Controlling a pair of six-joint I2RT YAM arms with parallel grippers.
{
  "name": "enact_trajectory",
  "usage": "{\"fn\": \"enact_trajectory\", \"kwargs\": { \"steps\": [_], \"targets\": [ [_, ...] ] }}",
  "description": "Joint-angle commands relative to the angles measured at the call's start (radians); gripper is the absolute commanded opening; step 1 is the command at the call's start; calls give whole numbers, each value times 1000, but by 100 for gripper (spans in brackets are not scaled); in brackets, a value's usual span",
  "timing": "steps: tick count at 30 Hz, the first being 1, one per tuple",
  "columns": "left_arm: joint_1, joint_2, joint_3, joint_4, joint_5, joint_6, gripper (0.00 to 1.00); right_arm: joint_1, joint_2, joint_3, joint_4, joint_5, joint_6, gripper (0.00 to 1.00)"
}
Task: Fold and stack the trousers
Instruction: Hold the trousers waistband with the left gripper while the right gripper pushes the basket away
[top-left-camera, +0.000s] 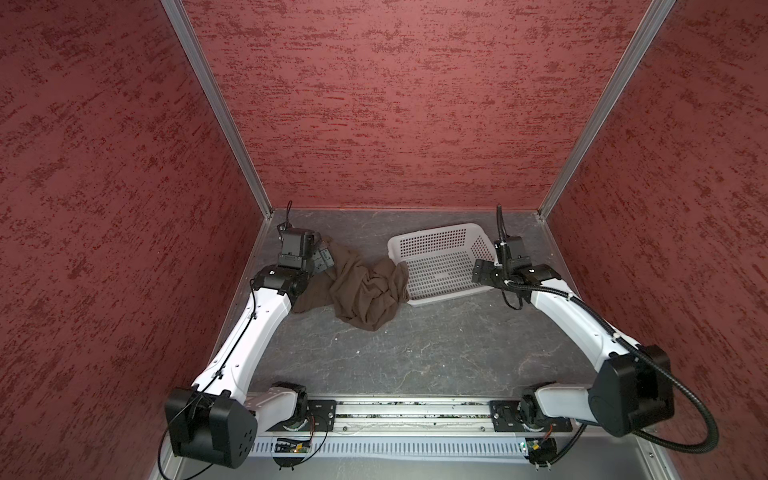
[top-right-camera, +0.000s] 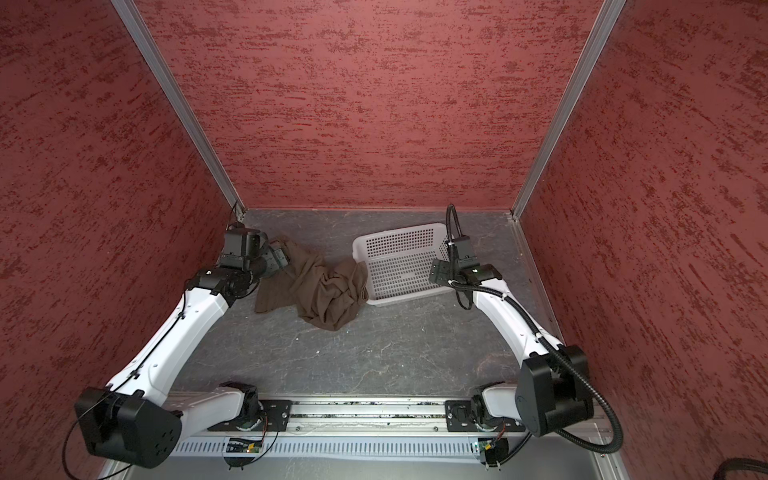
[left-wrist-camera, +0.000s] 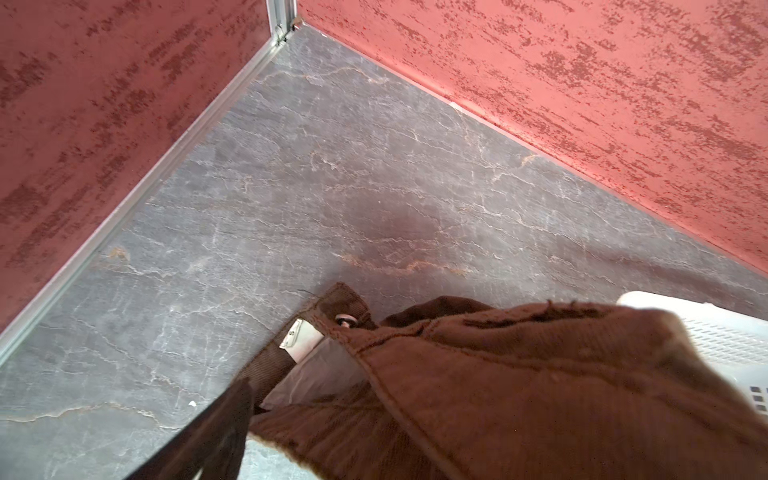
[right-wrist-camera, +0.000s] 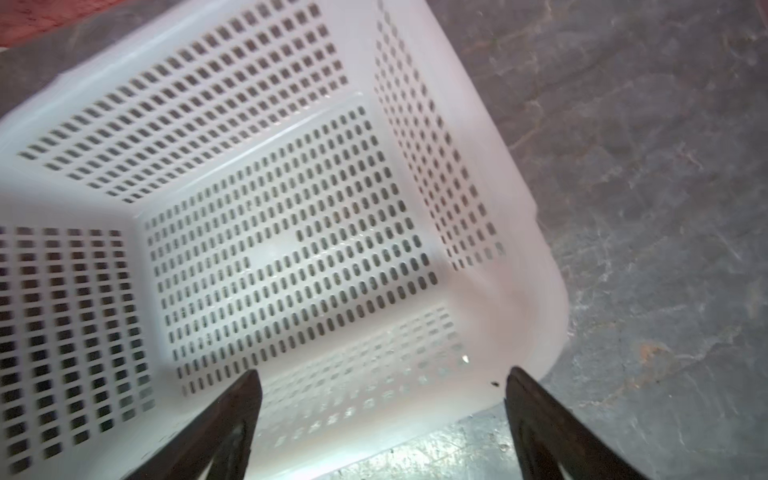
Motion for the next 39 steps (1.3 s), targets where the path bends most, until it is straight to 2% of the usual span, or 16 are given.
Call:
{"fn": "enact_trajectory", "kwargs": {
  "steps": [1,6,14,18,22,28,31,39],
  "targets": [
    [21,-42,6,53,-23,4,97,-64,-17,-36,43,-26,57,91],
    [59,-21,-27,92,68,-47,97,-151,24,-66,99,-32,83,88],
    [68,-7,-59,115,112,-50,97,-262,112,-58,172,-148,114,67],
    [99,-8,-75,125,172,-71,97,-303,156,-33,187,-129,113,58],
    [121,-15,-104,151,207,-91,97,-375,205,13,192,-96,79,44],
    [157,-9,-113,159,268,-107,97,-540,290,76,206,-169,60,37],
    [159,-2,-112,165,276,-114,97,-605,322,97,240,-191,93,29],
    [162,54,-108,191,318,-146,97,-689,382,145,314,-197,198,24]
  ]
}}
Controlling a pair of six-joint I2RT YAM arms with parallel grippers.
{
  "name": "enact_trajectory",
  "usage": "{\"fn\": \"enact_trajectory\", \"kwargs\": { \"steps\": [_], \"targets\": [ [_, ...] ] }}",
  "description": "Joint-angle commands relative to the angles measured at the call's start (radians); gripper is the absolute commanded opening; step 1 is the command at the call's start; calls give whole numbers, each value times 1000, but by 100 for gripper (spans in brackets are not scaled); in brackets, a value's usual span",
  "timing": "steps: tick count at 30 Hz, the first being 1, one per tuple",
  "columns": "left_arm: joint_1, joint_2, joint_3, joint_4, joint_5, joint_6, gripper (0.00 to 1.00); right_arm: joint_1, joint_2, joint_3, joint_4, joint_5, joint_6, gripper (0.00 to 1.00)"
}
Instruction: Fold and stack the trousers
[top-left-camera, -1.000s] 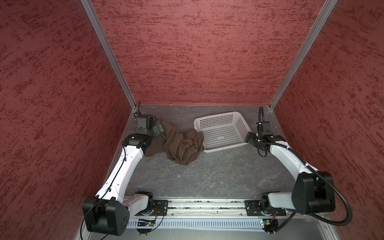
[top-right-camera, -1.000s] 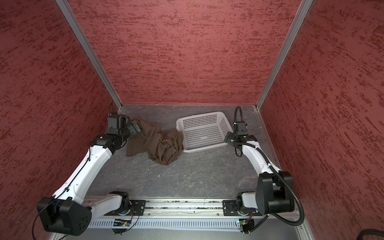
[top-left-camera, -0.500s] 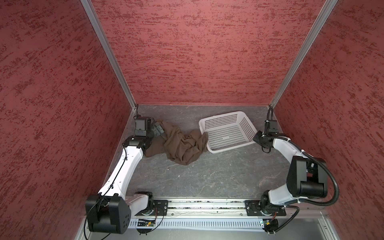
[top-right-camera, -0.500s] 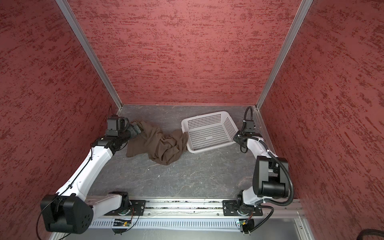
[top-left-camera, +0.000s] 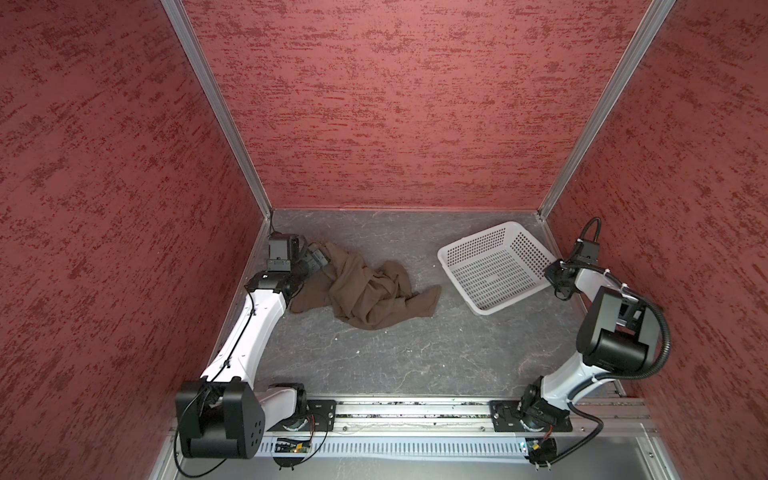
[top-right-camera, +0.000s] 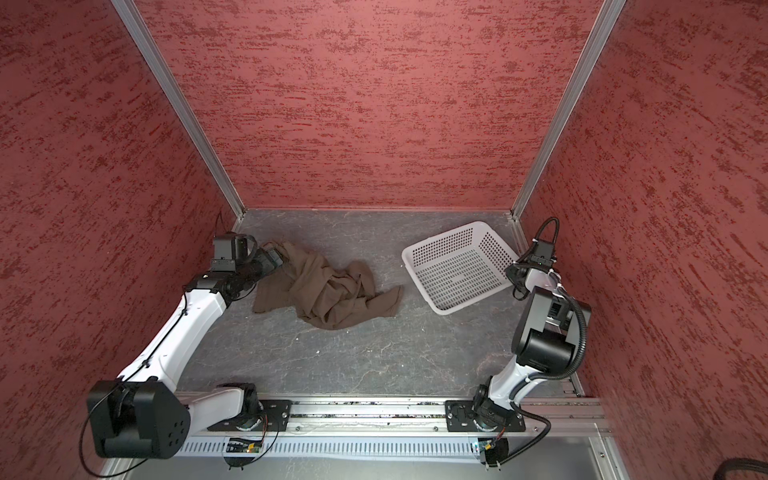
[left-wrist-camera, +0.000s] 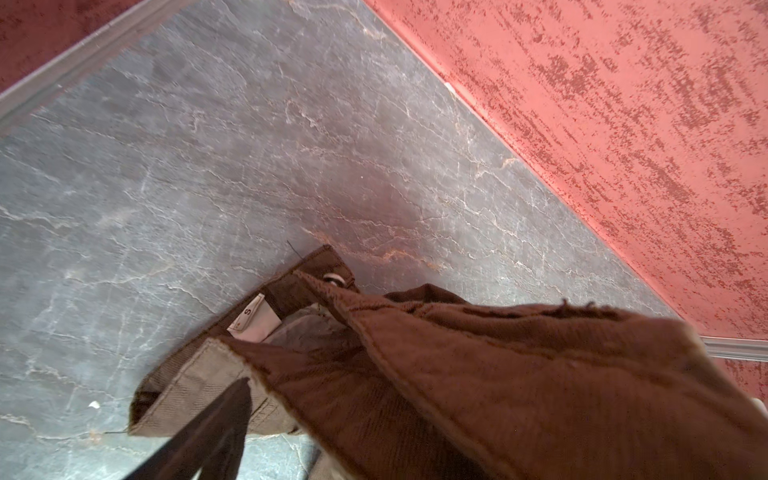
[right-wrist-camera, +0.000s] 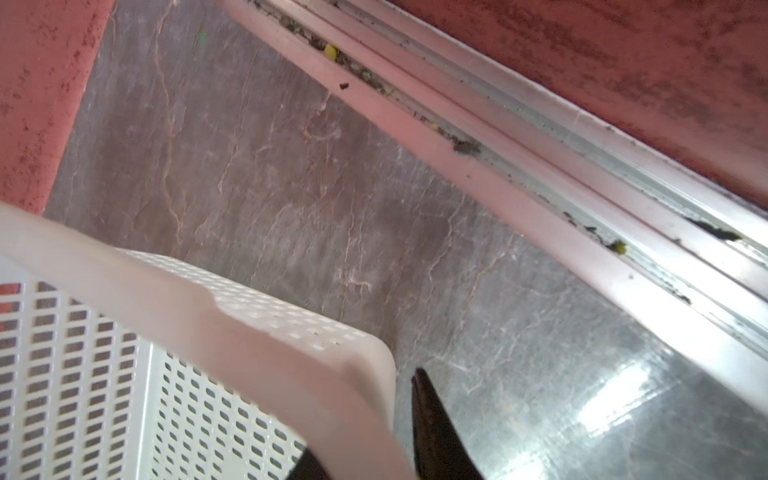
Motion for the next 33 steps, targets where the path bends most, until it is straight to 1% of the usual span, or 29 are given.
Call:
{"fn": "enact_trajectory", "kwargs": {
  "steps": [1,3,4,7,9,11,13,15,16,18,20,22,23,24,25,26,29,31,33],
  "targets": [
    [7,17,6,48,32,-22,97,-28,8,31,80,-6,80,23],
    [7,23,6,53,34,-26,96,-44,3,16,119,-8,121,22],
    [7,25,8,55,35,-28,96,-47,-2,8,133,-10,135,24],
    [6,22,10,57,40,-34,96,-47,-44,-23,167,-39,146,34],
    [4,15,8,59,46,-35,96,-46,-101,-51,163,-54,132,38],
    [4,7,4,59,57,-35,96,-44,-181,-80,131,-54,101,44],
    [2,4,-3,66,76,-35,96,-38,-295,-124,84,-38,65,55],
    [-2,8,-3,70,90,-36,96,-30,-404,-176,36,-28,43,62],
    [-6,14,0,73,96,-37,97,-19,-462,-204,9,-22,28,64],
    [-12,28,7,76,109,-45,96,9,-566,-260,-53,-5,5,65],
    [-21,37,17,89,125,-55,96,54,-665,-313,-114,24,-13,61],
    [-33,43,27,98,127,-56,96,110,-757,-367,-166,27,-11,38],
    [-40,47,38,96,126,-56,96,140,-799,-396,-191,29,4,22],
    [-45,51,49,91,126,-57,96,169,-838,-418,-215,27,13,9],
    [-50,54,59,85,126,-56,96,190,-865,-432,-240,30,20,2],
    [-56,55,68,79,124,-56,96,208,-888,-447,-265,32,31,0],
    [-71,50,72,68,121,-67,95,237,-936,-494,-307,1,46,0],
    [-79,44,61,69,121,-80,95,250,-947,-536,-292,-23,49,0],
    [-86,40,53,69,121,-91,95,256,-916,-578,-252,-53,49,0]
  ]
}}
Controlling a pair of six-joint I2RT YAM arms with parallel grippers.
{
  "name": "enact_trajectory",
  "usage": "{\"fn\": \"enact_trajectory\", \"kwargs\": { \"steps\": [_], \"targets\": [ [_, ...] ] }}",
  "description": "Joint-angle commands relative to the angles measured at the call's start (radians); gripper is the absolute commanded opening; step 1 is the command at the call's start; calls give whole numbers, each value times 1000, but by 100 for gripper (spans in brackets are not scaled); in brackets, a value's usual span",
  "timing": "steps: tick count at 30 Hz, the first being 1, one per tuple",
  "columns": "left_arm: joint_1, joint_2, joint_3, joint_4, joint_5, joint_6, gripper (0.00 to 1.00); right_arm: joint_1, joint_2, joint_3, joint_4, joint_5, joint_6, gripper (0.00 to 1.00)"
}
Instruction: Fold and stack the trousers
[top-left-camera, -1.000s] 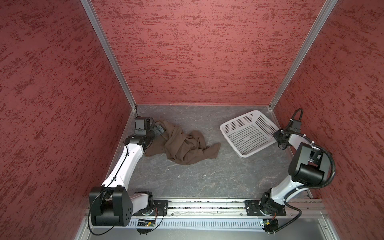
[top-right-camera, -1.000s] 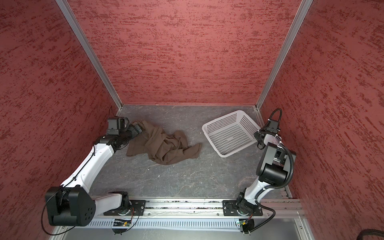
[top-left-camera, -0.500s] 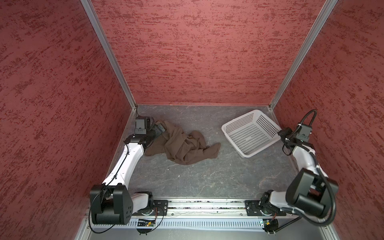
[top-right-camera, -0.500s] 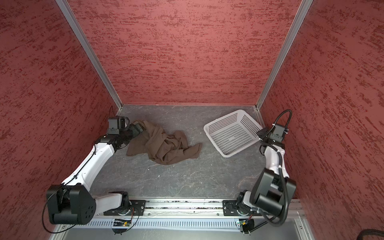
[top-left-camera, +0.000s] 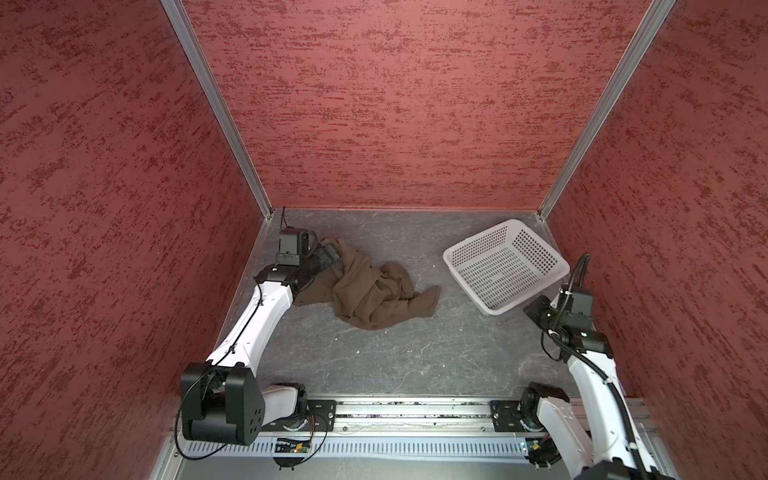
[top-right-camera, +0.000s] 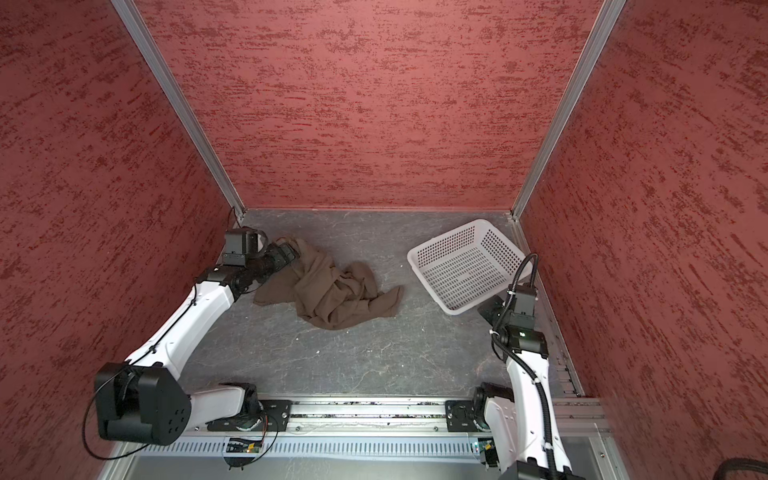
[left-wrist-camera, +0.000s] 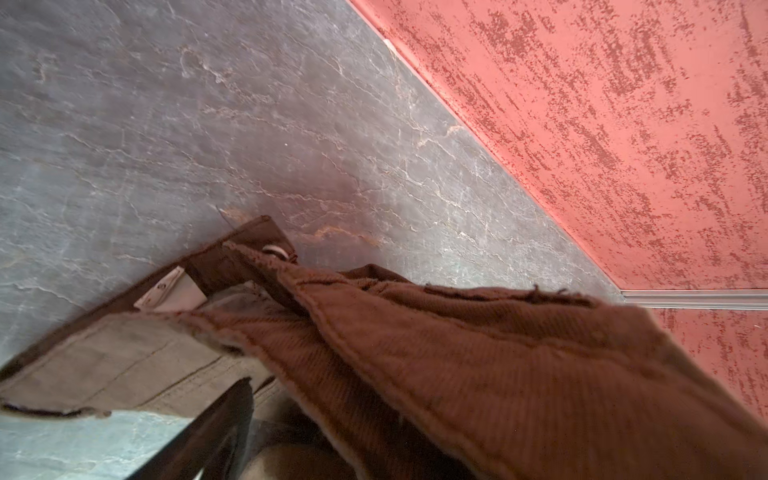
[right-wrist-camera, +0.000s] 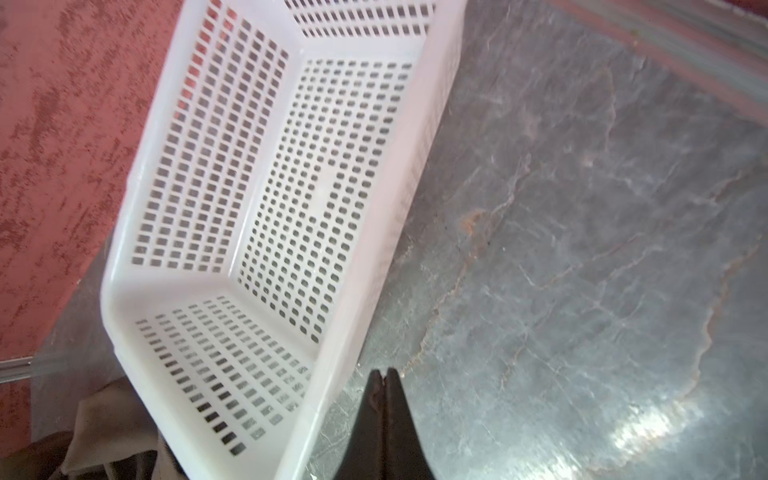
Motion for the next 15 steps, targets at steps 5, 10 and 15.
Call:
{"fn": "enact_trajectory", "kwargs": {
  "steps": [5,10,15],
  "targets": [
    [-28,-16,29,2,-4,-26,95,45,125,-81,123,-93,34,0],
    [-33,-9,44,-9,-30,-28,95,60,269,-24,230,-130,36,0],
    [-34,19,80,-20,-29,-24,95,62,443,76,333,-148,36,0]
  ]
}}
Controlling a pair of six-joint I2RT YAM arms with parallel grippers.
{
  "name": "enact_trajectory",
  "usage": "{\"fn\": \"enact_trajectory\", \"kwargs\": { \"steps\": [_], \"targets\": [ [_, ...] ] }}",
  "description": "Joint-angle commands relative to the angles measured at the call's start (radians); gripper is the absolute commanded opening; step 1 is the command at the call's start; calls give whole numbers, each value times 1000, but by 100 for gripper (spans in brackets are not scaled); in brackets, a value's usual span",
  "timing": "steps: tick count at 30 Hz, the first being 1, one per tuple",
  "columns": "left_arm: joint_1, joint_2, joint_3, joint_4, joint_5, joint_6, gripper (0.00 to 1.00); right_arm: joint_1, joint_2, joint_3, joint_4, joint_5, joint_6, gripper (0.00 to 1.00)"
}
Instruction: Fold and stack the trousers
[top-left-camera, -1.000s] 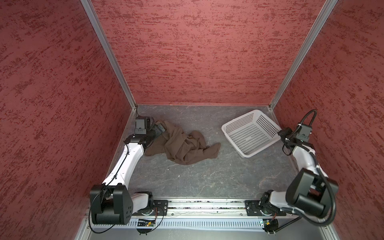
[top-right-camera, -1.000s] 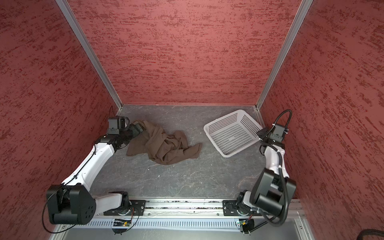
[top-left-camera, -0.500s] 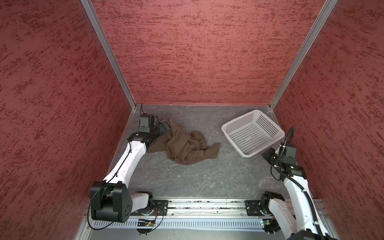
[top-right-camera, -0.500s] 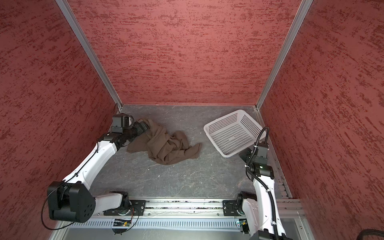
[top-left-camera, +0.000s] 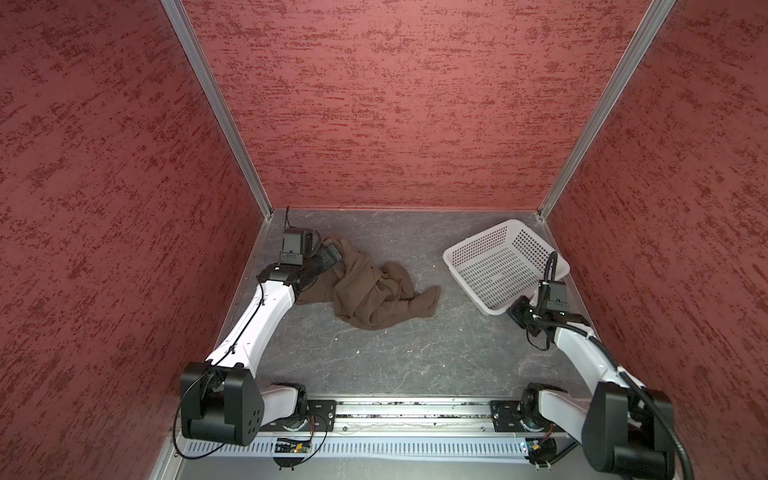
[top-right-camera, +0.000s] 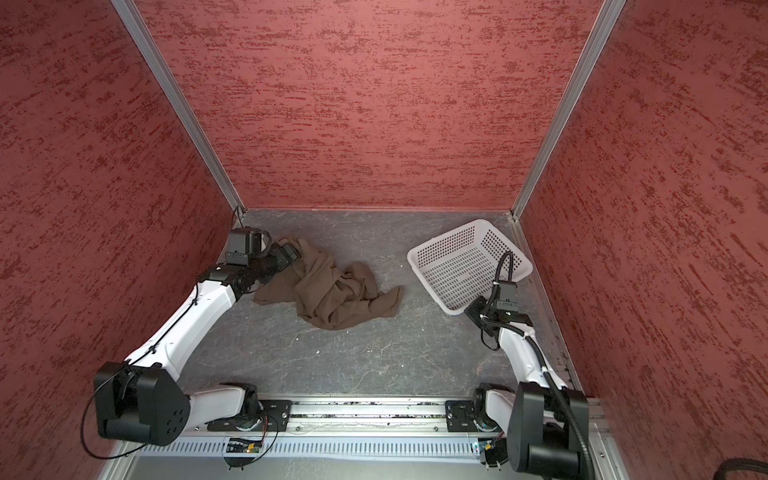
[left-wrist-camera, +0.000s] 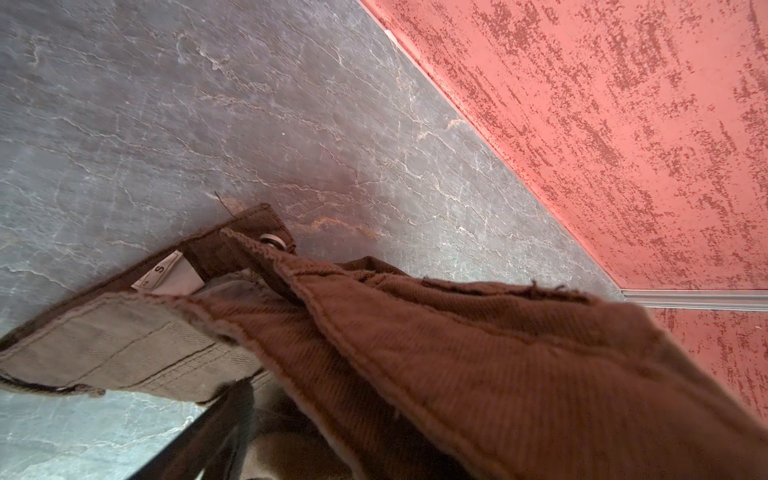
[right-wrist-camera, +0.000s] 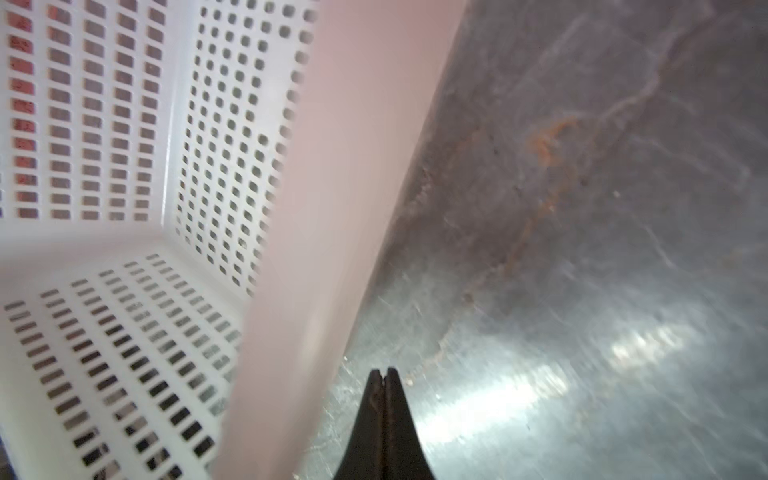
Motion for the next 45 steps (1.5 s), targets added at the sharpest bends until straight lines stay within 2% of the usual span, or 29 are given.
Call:
{"fn": "enact_trajectory", "kwargs": {
  "steps": [1,13,18,21,25,29,33,40,45],
  "targets": [
    [-8,15,57,10,-4,0,95,7,86,82,139,-35,11,0],
    [-8,47,76,1,-24,1,95,20,352,286,284,-77,74,0],
    [-8,53,80,-2,-32,-3,95,76,427,338,295,-87,84,0],
    [-8,62,87,-2,-28,-7,95,160,429,331,295,-80,99,0],
    [-8,76,102,-3,-19,-6,95,303,388,317,266,13,92,0],
    [-8,78,111,-9,-6,0,95,437,390,401,151,99,-6,0],
    [-6,58,95,-7,-6,-1,95,477,406,502,111,123,-139,14],
    [11,16,69,-29,-6,17,96,495,480,692,81,128,-236,50],
    [26,-9,39,-25,3,14,96,520,612,849,4,212,-284,64]
  ]
}}
